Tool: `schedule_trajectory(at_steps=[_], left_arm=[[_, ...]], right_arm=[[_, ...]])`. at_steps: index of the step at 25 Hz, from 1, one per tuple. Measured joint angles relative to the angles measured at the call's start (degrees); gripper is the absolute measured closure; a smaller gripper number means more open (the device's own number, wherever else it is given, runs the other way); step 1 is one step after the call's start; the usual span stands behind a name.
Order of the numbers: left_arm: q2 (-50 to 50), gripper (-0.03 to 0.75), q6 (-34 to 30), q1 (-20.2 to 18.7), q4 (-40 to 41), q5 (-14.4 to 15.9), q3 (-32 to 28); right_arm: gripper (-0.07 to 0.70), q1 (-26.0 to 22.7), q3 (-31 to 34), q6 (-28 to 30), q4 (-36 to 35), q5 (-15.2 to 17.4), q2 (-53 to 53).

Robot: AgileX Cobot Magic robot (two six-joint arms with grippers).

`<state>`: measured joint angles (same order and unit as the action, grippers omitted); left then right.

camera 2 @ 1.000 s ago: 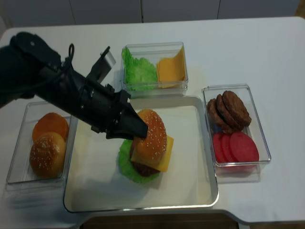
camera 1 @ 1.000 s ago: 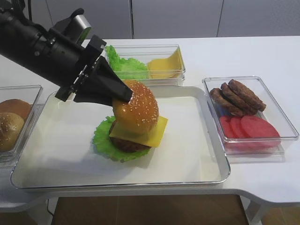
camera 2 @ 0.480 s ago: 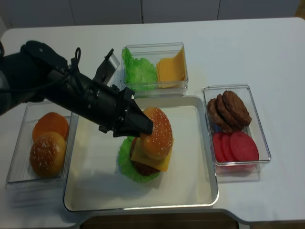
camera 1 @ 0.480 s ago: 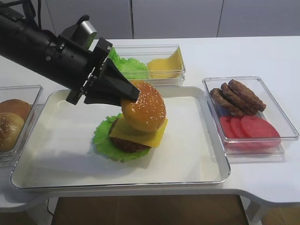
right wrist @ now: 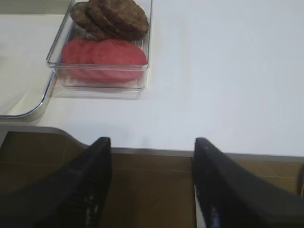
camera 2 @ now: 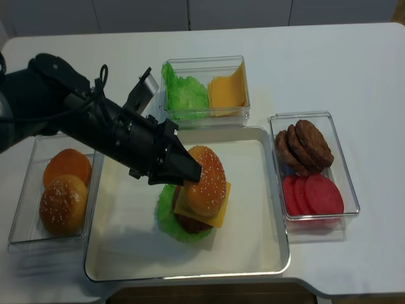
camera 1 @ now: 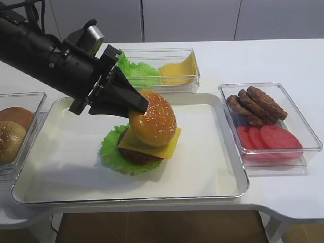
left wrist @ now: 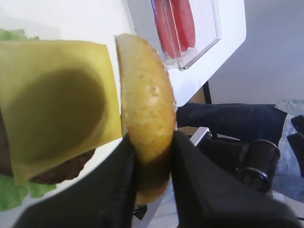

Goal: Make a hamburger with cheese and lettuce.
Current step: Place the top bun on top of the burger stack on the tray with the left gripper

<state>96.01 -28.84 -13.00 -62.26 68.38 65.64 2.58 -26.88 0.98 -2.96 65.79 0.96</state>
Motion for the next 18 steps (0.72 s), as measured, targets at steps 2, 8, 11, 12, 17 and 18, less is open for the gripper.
schedule_trajectory(at_steps=[2,8,11,12,17,18], left_arm=[[0.0,0.559,0.1,0.0,0.0,0.0,0.0],[0.0,0.559,0.6,0.0,1.1,0.0,0.0],[0.0,0.560,1.2,0.0,2.5,0.0,0.0],[0.0,0.561,1.3,0.0,2.8,0.0,0.0],[0.0,0.561,1.9,0.0,2.9,0.0,0.0],[0.0,0.561,1.9,0.0,2.9,0.0,0.0]], right_arm=[[0.200,0.0,0.0,0.0,0.0,0.0,0.0],[0.200,0.0,0.0,0.0,0.0,0.0,0.0],[0.200,0.0,0.0,0.0,0.0,0.0,0.0],[0.200,0.0,0.0,0.0,0.0,0.0,0.0],[0.200,0.0,0.0,0.0,0.0,0.0,0.0],[0.200,0.0,0.0,0.0,0.0,0.0,0.0]])
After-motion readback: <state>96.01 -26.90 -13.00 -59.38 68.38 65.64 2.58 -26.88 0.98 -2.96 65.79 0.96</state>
